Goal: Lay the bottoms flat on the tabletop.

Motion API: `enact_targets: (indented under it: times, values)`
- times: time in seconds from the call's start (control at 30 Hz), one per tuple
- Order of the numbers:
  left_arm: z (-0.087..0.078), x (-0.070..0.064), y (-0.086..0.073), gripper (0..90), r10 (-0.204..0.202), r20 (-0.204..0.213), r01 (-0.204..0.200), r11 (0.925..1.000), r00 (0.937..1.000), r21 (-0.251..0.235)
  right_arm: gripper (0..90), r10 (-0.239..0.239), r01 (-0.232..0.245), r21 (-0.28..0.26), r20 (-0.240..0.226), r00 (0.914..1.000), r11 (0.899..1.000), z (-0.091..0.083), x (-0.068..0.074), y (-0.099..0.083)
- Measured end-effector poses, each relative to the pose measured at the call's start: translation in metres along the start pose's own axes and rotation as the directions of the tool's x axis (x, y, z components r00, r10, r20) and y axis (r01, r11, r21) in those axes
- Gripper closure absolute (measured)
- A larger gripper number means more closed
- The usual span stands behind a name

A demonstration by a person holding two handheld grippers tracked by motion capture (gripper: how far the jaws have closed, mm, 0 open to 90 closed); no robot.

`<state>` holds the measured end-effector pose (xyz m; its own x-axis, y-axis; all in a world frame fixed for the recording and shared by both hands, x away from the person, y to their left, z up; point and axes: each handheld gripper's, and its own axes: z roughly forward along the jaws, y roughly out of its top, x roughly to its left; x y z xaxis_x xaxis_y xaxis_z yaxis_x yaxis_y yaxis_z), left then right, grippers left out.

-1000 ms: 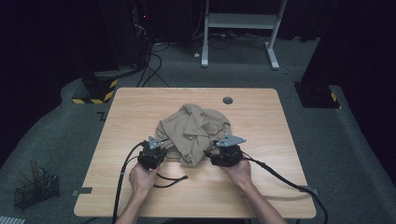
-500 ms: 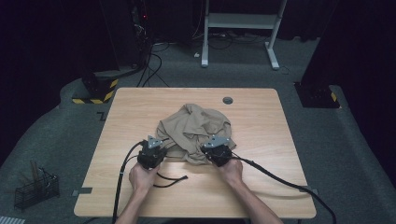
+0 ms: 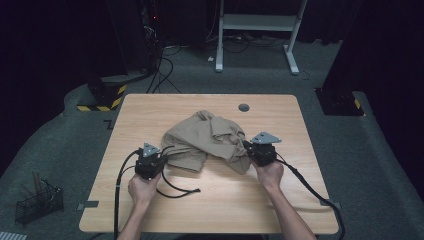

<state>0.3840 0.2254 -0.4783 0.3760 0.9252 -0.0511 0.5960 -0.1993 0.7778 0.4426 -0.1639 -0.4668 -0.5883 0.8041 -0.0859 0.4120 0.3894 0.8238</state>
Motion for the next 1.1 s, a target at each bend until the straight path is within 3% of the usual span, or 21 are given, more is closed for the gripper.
enact_targets:
  times: [0.07, 0.17, 0.23, 0.33, 0.4, 0.43, 0.47, 0.5, 0.57, 0.67, 0.77, 0.83, 0.87, 0.9, 0.93, 1.1]
  values:
    - [-0.003, 0.006, 0.002, 88.8, -0.01, -0.009, 0.01, 0.9999, 0.9999, -0.01, 89.3, 0.051, -0.053, 0.046, 0.046, 0.9977, 0.998, 0.003, -0.018, -0.012]
    - [-0.002, 0.014, 0.006, 88.8, -0.025, -0.025, 0.024, 0.9996, 0.9994, -0.013, 89.2, 0.082, -0.088, 0.089, 0.068, 0.9943, 0.992, 0.004, -0.027, -0.024]
    - [0.004, 0.019, 0.008, 88.6, -0.042, -0.026, 0.042, 0.999, 0.9988, 0.016, 89.0, 0.086, -0.092, 0.101, 0.063, 0.9943, 0.991, 0.004, -0.027, -0.027]
    - [0.011, 0.016, 0.006, 84.2, -0.04, -0.024, 0.041, 0.9984, 0.9989, 0.04, 80.9, 0.051, -0.053, 0.07, 0.023, 0.9984, 0.996, -0.002, -0.017, -0.026]
    - [0.01, 0.011, 0.005, 73.8, -0.045, -0.01, 0.045, 0.9983, 0.999, 0.038, 72.3, 0.049, -0.049, 0.034, 0.0, 0.9988, 0.998, -0.007, -0.011, -0.02]
    - [0.009, 0.008, 0.004, 73.8, -0.05, 0.001, 0.05, 0.9983, 0.9987, 0.031, 72.3, 0.049, -0.049, 0.034, 0.0, 0.9988, 0.998, -0.007, -0.011, -0.02]
    - [0.007, 0.005, 0.003, 65.1, -0.051, 0.015, 0.05, 0.9984, 0.9986, 0.027, 64.7, 0.033, -0.033, 0.002, -0.017, 0.9993, 0.999, -0.011, -0.004, -0.013]
    - [0.005, 0.001, 0.002, 65.1, -0.054, 0.031, 0.053, 0.9983, 0.9981, 0.025, 64.7, 0.033, -0.033, 0.002, -0.017, 0.9993, 0.999, -0.011, -0.004, -0.013]
    - [0.003, -0.007, 0.001, 53.7, -0.043, 0.044, 0.042, 0.9986, 0.9981, 0.033, 57.2, 0.009, -0.011, -0.036, -0.049, 0.9988, 0.999, -0.014, 0.005, -0.004]
    - [0.003, -0.018, 0.0, 47.3, -0.031, 0.047, 0.029, 0.9981, 0.9984, 0.054, 51.9, 0.003, -0.006, -0.033, -0.075, 0.9972, 0.999, -0.009, 0.011, 0.001]
    - [0.011, -0.021, -0.001, 48.4, -0.018, 0.021, 0.016, 0.996, 0.9996, 0.088, 54.7, -0.006, 0.006, -0.001, -0.085, 0.9964, 1.0, -0.001, 0.013, 0.001]
    - [0.018, -0.018, -0.001, 52.0, -0.022, -0.006, 0.022, 0.9946, 0.9997, 0.101, 66.5, -0.005, 0.011, 0.06, -0.086, 0.9963, 0.998, 0.009, 0.013, -0.002]
    - [0.022, -0.016, -0.001, 55.2, -0.029, -0.014, 0.03, 0.9941, 0.9995, 0.104, 80.9, -0.006, 0.017, 0.117, -0.1, 0.9949, 0.993, 0.016, 0.012, -0.007]
    - [0.025, -0.014, 0.0, 55.2, -0.032, -0.024, 0.034, 0.9938, 0.9992, 0.105, 80.9, -0.006, 0.017, 0.117, -0.1, 0.9949, 0.993, 0.016, 0.012, -0.007]
    - [0.029, -0.011, 0.002, 56.8, -0.026, -0.037, 0.03, 0.9936, 0.999, 0.109, 87.0, -0.011, 0.025, 0.13, -0.102, 0.9947, 0.991, 0.017, 0.012, -0.01]
    - [0.048, -0.004, 0.016, 58.8, 0.001, -0.105, 0.013, 0.9912, 0.9945, 0.132, 89.3, -0.035, 0.06, 0.158, -0.162, 0.9863, 0.986, 0.01, 0.02, -0.021]
